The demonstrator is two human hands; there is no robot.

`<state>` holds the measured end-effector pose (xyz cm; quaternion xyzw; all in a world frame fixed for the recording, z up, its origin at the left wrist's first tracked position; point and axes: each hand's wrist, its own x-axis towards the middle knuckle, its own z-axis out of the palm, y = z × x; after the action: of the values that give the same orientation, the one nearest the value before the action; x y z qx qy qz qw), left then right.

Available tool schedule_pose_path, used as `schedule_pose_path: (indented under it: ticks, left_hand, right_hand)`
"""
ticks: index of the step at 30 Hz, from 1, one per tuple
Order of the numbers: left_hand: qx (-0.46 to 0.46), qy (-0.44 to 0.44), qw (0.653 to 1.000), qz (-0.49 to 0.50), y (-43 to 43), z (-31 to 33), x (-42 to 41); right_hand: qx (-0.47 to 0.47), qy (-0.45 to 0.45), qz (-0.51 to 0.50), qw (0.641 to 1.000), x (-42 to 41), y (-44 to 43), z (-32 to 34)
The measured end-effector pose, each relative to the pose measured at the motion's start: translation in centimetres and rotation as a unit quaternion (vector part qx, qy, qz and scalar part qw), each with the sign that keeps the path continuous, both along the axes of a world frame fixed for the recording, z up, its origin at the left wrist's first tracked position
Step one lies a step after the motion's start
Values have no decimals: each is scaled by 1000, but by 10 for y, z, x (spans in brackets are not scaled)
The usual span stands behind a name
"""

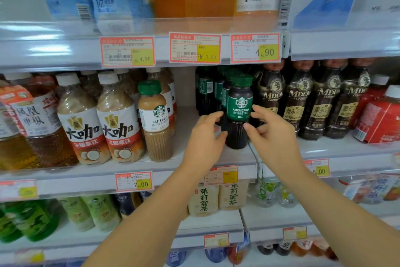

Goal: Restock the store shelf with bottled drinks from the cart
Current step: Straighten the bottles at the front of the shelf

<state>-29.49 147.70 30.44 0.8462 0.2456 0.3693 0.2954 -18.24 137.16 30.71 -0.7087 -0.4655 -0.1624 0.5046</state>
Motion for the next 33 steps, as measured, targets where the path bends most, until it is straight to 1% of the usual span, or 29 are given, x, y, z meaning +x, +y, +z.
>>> schedule_pose_path:
  ticks: [2,3,5,6,7,8,10,11,13,15,16,18,19,21,22,24,26,27,29,33]
  left_hand:
    - [68,-71,993,64,-5,-5,-25]
    - [96,-109,984,105,-6,-7,-39]
    - [139,-170,957,187,-4,-9,-62]
    - [144,-187,948,214,-2,-8,-70]
    - [131,-190,947,225,0,-8,-75]
    - [107,-181,952,221,2,-6,-78]
    - [57,-145,968,197,6,-5,-79]
    - [36,-134,972,192,8,-6,-78]
    - [5,-141,971,192,11,-6,-74]
    - [-9,-157,966,206,13,-5,-69]
    - [-13,-161,963,218,14,-4,-66]
    - [-9,-157,961,227,15,-4,-63]
    - [-6,-152,966,210,16,-5,-62]
    - [-21,-143,981,133,15,-5,-57]
    - [-37,-138,986,91,14,-5,-53]
    - [-63,-126,989,37,12,-3,-43]
    - [-86,-122,989,9,12,-1,-33]
    - [-100,-124,987,-4,13,-1,-29]
    - [-114,-123,986,-23,16,-2,-23]
    - [-97,-105,989,-28,23,0,-16]
  right_hand:
    - [44,-30,16,998,-12,-6,1]
    - [53,-46,30,997,-18,-6,2]
    - [28,-43,74,996,-30,0,2]
    - [-10,-26,99,995,-36,5,1]
    - [-64,-10,121,990,-42,10,-1]
    - [-132,-5,133,982,-45,16,-4]
    - [-268,-41,130,954,-49,25,-11]
    - [-312,-71,128,939,-52,27,-13]
    - [-340,-120,131,923,-53,28,-16]
    - [-334,-121,139,924,-50,25,-16]
    - [-331,-98,149,927,-48,23,-14]
    - [-316,-23,182,931,-42,21,-9]
    - [-296,9,196,935,-40,19,-7]
    - [-238,44,197,950,-35,16,-5]
    - [-200,55,178,962,-32,15,-4]
    - [-111,66,105,986,-26,9,-4]
    - [-29,74,33,996,-19,3,-6]
    - [-4,77,14,997,-16,1,-7]
    - [4,95,8,995,-10,1,-10]
    - [-75,134,27,988,-4,11,-14]
